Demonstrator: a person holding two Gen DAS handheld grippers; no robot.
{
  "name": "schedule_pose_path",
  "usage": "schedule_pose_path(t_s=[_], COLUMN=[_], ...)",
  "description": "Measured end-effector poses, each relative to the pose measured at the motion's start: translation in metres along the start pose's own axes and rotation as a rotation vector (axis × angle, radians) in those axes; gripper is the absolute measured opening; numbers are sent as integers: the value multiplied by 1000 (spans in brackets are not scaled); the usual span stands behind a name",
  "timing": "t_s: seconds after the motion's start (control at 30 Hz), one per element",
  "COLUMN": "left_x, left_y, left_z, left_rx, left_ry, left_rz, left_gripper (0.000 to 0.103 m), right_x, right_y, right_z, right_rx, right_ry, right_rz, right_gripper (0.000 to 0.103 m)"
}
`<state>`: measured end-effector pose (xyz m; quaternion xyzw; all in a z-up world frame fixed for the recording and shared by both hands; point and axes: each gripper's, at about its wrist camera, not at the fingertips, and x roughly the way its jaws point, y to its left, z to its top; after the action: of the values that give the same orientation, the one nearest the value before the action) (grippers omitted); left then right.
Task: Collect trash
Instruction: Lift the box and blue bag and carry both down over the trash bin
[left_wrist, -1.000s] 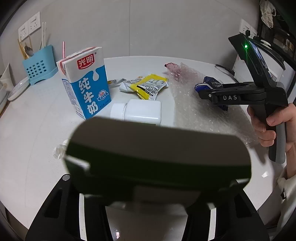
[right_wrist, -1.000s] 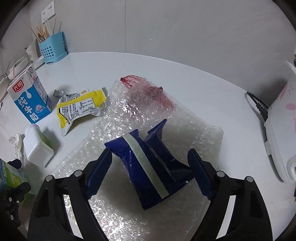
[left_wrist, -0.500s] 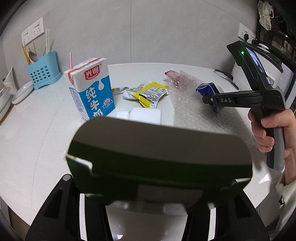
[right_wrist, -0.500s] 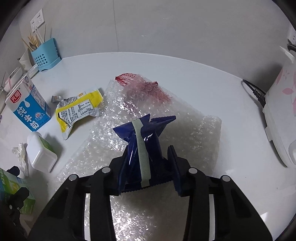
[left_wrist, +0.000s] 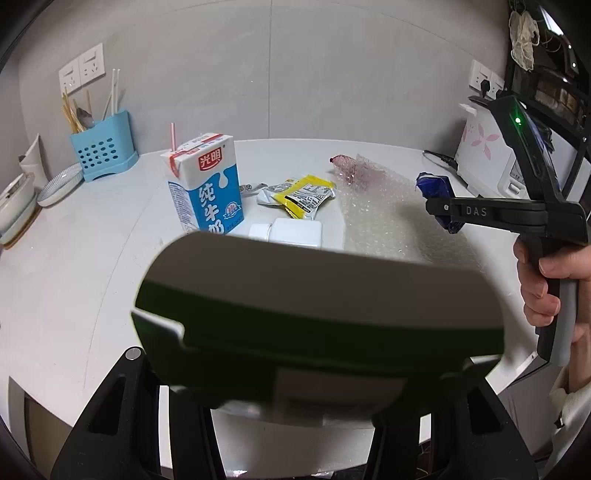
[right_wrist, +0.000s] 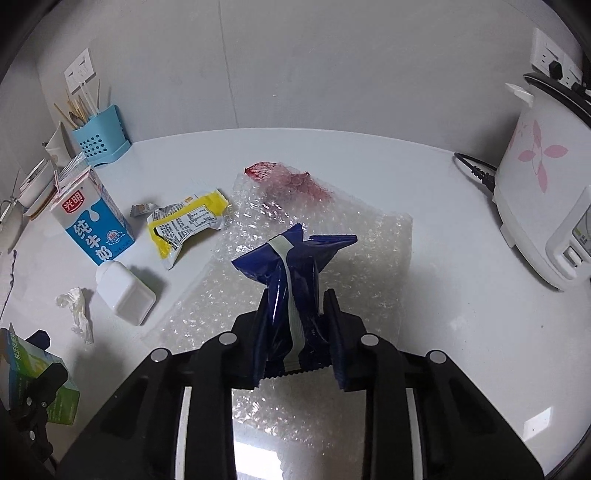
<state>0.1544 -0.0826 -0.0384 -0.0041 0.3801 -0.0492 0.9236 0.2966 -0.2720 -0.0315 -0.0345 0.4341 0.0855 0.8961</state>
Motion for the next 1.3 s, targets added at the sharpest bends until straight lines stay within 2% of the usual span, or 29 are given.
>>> schedule_pose_path(t_s=[0.63,1.03,1.3], left_x=[-66,-112,-126], left_y=[9,17,16], left_z=[-36,-86,-130], left_rx=[-13,-27,-34], left_ry=[-45,-75,-77], left_rz=[13,9,4], left_gripper=[47,47,47], right_x=[-100,-156,-179], right_y=[31,67,85], right_z=[-74,-141,-196], right_rx=[18,-13,-14], right_ry=[-114,-174,-221], right_rz=[77,121,157], right_gripper=[24,24,24])
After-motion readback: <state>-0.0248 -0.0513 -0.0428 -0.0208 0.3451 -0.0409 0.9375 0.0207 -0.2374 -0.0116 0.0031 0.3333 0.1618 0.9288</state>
